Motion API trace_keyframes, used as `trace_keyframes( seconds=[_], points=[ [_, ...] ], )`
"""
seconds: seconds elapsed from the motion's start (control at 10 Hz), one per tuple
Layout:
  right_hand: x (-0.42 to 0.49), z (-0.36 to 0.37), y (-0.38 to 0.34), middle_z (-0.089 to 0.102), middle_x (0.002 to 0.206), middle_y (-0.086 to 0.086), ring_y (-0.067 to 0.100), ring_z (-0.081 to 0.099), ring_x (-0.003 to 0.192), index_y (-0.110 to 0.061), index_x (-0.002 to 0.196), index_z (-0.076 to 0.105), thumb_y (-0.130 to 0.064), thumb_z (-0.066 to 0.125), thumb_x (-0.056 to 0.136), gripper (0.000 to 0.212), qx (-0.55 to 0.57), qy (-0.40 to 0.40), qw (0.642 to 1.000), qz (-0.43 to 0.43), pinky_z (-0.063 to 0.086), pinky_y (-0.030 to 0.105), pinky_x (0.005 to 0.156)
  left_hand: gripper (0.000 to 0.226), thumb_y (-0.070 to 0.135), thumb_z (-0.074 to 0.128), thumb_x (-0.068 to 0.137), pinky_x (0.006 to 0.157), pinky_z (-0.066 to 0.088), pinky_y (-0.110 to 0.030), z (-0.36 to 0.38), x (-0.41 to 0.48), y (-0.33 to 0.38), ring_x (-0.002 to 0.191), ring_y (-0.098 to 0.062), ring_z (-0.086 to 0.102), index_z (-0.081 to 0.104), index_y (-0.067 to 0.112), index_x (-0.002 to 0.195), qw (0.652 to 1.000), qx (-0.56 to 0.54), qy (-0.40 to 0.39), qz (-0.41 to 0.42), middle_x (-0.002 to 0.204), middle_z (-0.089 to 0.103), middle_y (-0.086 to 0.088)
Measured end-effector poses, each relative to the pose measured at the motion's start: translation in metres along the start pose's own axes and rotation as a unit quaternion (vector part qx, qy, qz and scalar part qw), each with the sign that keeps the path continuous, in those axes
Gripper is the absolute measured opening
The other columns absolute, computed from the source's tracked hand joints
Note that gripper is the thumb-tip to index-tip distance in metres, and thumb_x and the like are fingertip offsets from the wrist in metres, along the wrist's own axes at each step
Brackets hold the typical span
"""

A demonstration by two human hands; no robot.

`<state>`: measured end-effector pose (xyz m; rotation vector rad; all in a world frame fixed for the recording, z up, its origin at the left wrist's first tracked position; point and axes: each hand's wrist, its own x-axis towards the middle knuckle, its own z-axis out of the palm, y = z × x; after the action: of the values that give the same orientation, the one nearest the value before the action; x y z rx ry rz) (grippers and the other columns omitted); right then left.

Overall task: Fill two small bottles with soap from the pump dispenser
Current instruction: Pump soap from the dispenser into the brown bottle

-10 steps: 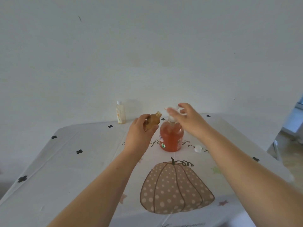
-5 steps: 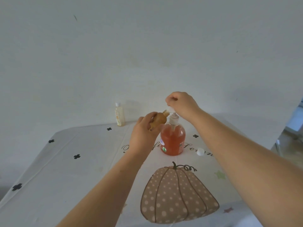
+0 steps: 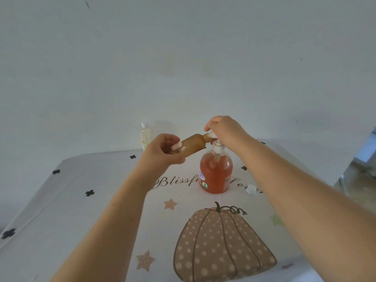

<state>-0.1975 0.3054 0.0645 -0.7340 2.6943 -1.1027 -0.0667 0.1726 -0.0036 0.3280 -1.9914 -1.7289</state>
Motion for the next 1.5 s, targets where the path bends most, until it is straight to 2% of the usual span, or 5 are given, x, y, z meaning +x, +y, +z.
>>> trace_keyframes(
  seconds=[0.2,0.4,0.9,1.2,1.5],
  points=[
    [0.002,0.002,0.001,0.071,0.120,0.018,0.033,0.067,0.104,-0.002,0.127,0.064,-0.006,0.050,0.101,0.030,-0.031,-0.013,0.999,0.010,0.050,0.026,0.069,0.036,-0.002,0.068,0.068,0.078,0.057,-0.029,-0.010,0.010,-0.012,0.087,-0.021,0.068,0.063,0.007,0.103,0.962,-0.266,-0.042,-0.052,0.097,0.069,-0.008],
    [0.004,0.004,0.008,0.068,0.122,0.021,0.037,0.065,0.109,0.001,0.126,0.065,-0.006,0.044,0.102,0.033,-0.028,0.006,1.000,-0.013,0.041,0.022,0.060,0.026,0.010,0.066,0.086,0.070,0.058,-0.030,-0.002,0.014,-0.018,0.073,-0.023,0.069,0.061,0.006,0.111,0.943,-0.315,-0.040,-0.096,0.091,0.068,-0.012],
    [-0.001,0.004,0.009,0.063,0.128,0.024,0.023,0.048,0.092,0.004,0.130,0.061,-0.002,0.038,0.103,0.036,-0.057,-0.020,0.998,-0.013,0.035,0.019,0.059,0.039,0.033,0.068,0.084,0.062,0.056,-0.029,-0.006,0.012,-0.020,0.067,-0.023,0.063,0.061,0.001,0.104,0.972,-0.221,-0.054,-0.063,0.083,0.066,-0.017],
    [0.010,-0.017,-0.004,0.075,0.098,0.011,0.024,0.065,0.075,-0.004,0.114,0.069,-0.019,0.050,0.102,0.027,0.040,-0.006,0.999,0.004,0.051,0.029,0.063,0.045,0.037,0.065,0.081,0.056,0.052,-0.028,0.003,0.011,-0.015,0.062,-0.023,0.059,0.062,0.000,0.105,0.976,-0.210,-0.029,-0.047,0.079,0.064,-0.016],
    [0.029,0.005,-0.004,0.070,0.117,0.019,0.031,0.064,0.094,-0.002,0.122,0.068,-0.016,0.044,0.101,0.034,-0.077,-0.001,0.997,-0.008,0.058,0.043,0.088,0.050,0.041,0.068,0.086,0.052,0.046,-0.028,0.006,0.011,-0.023,0.058,-0.022,0.055,0.061,-0.001,0.111,0.975,-0.219,-0.015,-0.040,0.074,0.059,-0.011]
  ],
)
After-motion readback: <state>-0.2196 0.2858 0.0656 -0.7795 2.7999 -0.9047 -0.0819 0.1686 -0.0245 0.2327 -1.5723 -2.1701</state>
